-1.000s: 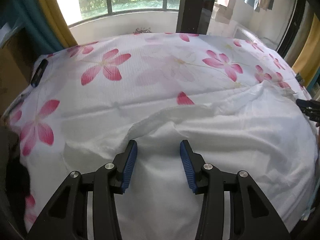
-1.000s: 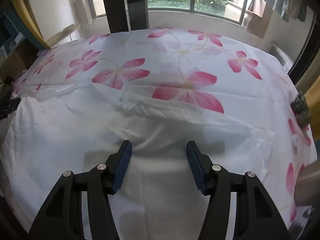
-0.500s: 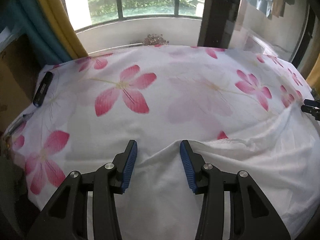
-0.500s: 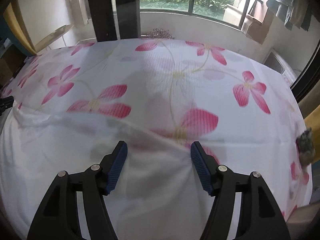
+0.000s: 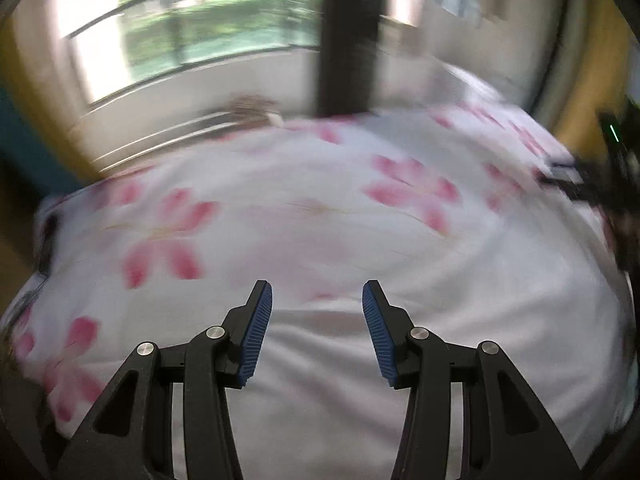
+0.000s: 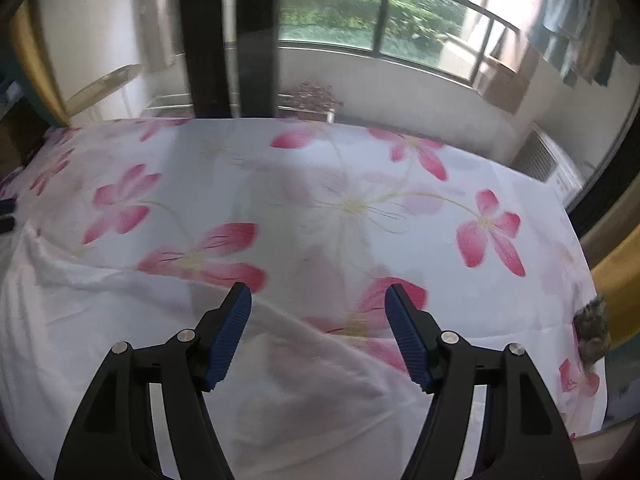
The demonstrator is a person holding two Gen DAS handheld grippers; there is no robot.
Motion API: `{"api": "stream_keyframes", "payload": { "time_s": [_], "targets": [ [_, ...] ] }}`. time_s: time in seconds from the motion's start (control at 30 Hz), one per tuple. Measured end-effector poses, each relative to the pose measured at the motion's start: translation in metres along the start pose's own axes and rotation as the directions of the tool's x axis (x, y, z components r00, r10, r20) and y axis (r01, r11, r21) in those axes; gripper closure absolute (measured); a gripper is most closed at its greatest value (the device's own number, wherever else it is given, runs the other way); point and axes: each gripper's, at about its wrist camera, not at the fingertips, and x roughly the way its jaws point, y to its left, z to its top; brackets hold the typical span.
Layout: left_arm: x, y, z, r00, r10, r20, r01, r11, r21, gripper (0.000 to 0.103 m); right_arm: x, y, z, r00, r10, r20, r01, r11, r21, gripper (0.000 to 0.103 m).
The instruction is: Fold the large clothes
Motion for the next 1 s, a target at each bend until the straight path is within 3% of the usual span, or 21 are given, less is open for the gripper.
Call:
{"api": "stream_keyframes", "payload": {
  "time_s": [0.07,0.17,0.23,0.27,0.37,0.57,0.73,0.87,1.0],
  "targets": [
    [0.013,-0.021,-0.002,0.998,-0.046,-0.044,0.048,0.997,0.065,0.053,-0.003,0.015,0.000,0.999,0.039,-0.002,-0.039,0.998,-0.046,0.033],
    [0.033,-0.041,-0.004,0.992,-0.060,-0.107,0.073,0.990,0.123,0.053,-0.002,0.045,-0.001,0.995,0.103,-0.017,-0.105,0.985,-0.135,0.033],
    [0.041,-0.046,-0.003,0.989,-0.084,-0.122,0.100,0.986,0.136,0.053,0.000,0.061,-0.001,0.992,0.122,-0.036,-0.126,0.972,-0.196,0.033],
    [0.043,-0.051,-0.003,0.989,-0.083,-0.119,0.100,0.984,0.146,0.047,0.002,0.072,0.000,0.990,0.130,-0.053,-0.139,0.960,-0.242,0.033],
    [0.049,-0.053,0.002,0.993,-0.054,-0.104,0.073,0.980,0.183,0.046,0.014,0.092,0.003,0.986,0.135,-0.098,-0.159,0.935,-0.317,0.032],
    [0.061,-0.029,0.018,0.998,0.002,-0.061,0.003,0.997,0.083,0.046,0.031,0.104,0.019,0.986,0.122,-0.112,-0.154,0.925,-0.348,0.029],
    [0.068,0.000,0.024,0.998,0.059,-0.027,-0.060,0.998,-0.025,0.046,0.048,0.092,0.031,0.978,0.178,-0.106,-0.199,0.948,-0.250,0.025],
    [0.064,0.025,0.022,0.993,0.111,-0.025,-0.113,0.989,-0.094,0.046,0.051,0.079,0.036,0.988,0.130,-0.078,-0.142,0.973,-0.183,0.024],
    [0.034,0.050,0.015,0.991,0.134,0.018,-0.130,0.981,-0.147,0.046,0.038,0.068,0.034,0.993,0.108,-0.054,-0.115,0.981,-0.155,0.024]
  ]
}}
